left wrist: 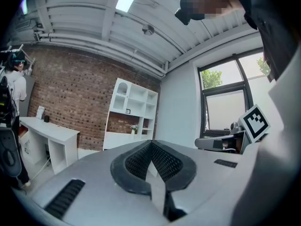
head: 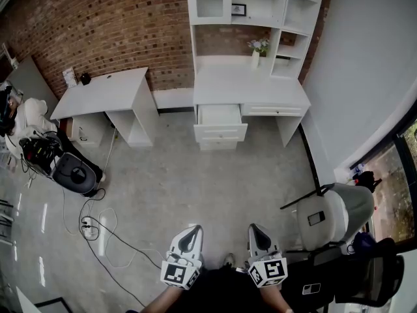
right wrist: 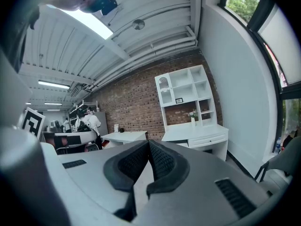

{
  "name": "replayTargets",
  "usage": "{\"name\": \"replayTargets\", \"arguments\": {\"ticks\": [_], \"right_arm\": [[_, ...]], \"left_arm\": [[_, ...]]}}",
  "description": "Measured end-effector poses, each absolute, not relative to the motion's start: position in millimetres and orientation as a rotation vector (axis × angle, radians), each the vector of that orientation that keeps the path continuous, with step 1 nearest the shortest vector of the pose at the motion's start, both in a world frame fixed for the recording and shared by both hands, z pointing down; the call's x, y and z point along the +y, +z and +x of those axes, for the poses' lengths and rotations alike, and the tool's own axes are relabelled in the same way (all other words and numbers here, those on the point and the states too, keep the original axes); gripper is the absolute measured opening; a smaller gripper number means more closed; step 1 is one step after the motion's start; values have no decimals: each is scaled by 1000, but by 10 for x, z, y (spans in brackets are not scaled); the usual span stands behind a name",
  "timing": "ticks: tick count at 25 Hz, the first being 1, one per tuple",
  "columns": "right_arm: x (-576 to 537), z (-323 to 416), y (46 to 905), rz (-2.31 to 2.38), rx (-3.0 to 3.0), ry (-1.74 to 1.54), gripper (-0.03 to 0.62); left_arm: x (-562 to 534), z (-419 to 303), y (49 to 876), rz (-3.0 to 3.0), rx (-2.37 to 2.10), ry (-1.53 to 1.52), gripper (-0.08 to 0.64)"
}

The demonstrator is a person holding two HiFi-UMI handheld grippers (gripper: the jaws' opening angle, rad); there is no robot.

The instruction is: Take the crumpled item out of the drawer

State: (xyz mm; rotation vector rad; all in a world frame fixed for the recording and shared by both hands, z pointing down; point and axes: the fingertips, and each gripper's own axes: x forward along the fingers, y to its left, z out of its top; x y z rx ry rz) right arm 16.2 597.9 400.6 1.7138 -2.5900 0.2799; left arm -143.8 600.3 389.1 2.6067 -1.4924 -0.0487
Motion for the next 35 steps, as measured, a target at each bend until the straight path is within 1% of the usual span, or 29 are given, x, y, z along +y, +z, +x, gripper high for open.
{"name": "replayTargets", "arguments": {"ticks": [10,15,19,23,28,35], "right_arm": [[5839,588,4198,1639,-2627,304,14],[5516,749,4272,1573,-2641,308,14],[5231,740,4331,1568,-2643,330,14],[4752,718,4390,1587,-2620,345,14],[3904,552,4348,1627,-2593,298,14],[2714,231,4126,1699,-2565,264,14]], "left_arm": [[5890,-1033,3980,2567,-1591,-40,18],[5559,-927,3966,2531,-1650,-29,18],[5248,-965,4110,2480,-1652,-4,18],[4751,-946,4244,2474,-1612,-2,18],[3864,-1029,4289,2525,-1540,-18,18],[2660,-1335,4252,2595,-1432,-14,18]]}}
